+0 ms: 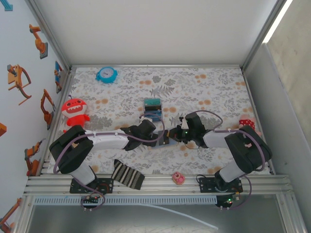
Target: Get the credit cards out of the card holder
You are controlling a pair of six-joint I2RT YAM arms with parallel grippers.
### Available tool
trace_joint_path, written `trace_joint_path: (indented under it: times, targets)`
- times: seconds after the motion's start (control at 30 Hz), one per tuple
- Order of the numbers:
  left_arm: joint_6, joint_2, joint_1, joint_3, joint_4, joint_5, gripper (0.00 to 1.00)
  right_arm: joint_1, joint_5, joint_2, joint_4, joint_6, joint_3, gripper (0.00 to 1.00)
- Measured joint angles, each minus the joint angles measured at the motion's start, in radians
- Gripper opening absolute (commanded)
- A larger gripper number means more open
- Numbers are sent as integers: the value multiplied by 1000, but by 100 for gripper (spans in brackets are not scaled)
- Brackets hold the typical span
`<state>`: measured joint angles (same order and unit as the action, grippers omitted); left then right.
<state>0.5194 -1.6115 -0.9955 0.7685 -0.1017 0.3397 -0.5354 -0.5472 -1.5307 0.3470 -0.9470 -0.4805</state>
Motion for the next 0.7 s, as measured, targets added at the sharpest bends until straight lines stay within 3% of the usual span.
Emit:
trace_joint_path:
  times: [0.33, 0.7]
  targets:
    - [0, 1, 0, 5, -10, 0, 97, 9, 83, 132, -239, 122, -45, 0]
    - [0, 108, 1, 57, -84, 21, 97, 18, 121, 248, -298, 148, -45, 0]
